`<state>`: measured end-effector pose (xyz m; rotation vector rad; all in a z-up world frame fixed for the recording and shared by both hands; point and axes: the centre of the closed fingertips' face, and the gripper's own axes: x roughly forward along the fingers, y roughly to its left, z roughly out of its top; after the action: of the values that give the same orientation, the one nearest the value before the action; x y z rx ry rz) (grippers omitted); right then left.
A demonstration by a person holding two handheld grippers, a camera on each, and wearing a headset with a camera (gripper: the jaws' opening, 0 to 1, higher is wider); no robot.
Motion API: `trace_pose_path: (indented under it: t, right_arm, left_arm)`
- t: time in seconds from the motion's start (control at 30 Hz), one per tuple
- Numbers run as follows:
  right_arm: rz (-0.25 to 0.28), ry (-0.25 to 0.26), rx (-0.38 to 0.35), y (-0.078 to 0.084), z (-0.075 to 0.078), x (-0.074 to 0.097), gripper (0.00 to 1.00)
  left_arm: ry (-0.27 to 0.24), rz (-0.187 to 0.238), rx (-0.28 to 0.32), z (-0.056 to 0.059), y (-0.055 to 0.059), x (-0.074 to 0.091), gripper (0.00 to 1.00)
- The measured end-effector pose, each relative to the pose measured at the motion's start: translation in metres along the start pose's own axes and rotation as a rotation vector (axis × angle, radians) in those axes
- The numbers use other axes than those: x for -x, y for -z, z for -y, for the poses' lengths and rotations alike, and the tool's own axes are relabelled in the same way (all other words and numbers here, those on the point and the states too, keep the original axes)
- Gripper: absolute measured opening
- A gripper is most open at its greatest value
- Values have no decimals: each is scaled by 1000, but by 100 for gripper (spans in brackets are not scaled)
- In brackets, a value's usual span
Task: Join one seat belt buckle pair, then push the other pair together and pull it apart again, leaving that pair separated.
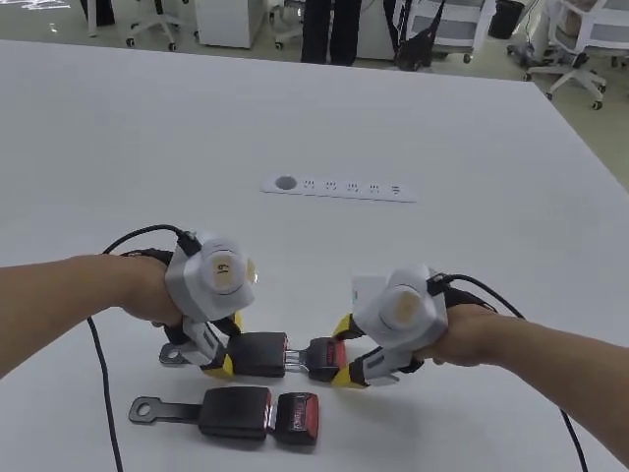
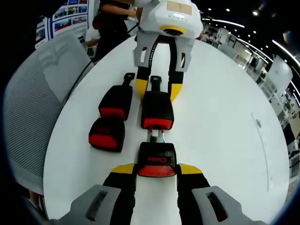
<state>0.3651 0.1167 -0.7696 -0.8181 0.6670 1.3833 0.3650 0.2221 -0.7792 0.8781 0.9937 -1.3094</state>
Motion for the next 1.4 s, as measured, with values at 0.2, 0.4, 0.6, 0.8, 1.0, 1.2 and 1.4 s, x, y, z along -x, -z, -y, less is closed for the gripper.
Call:
trace_pose_path:
  t: [0.2, 0.4, 0.6, 0.8, 1.0, 1.2, 1.4]
  right_arm:
    - [6, 5, 5, -3, 2, -2, 30]
    - [8, 5, 1, -4, 1, -2, 30]
    - [9, 10, -3, -4, 0, -2, 29]
    - [8, 16, -9, -4, 0, -3, 29]
    - [8, 14, -9, -4, 1, -4, 29]
    - [6, 18, -17, -5, 0, -5, 28]
    - [-3, 24, -32, -6, 0, -6, 28]
  left_arm:
    - [0, 2, 0, 0, 0, 0, 31]
    - [-1, 11, 2, -1, 1, 0, 31]
    - [-1, 13, 3, -1, 1, 0, 31]
    - [-2, 14, -2, -1, 1, 1, 31]
    - [1, 7, -14, -1, 1, 0, 30]
    - [-2, 13, -10, 1, 0, 1, 30]
    - [1, 10, -11, 0, 0, 0, 30]
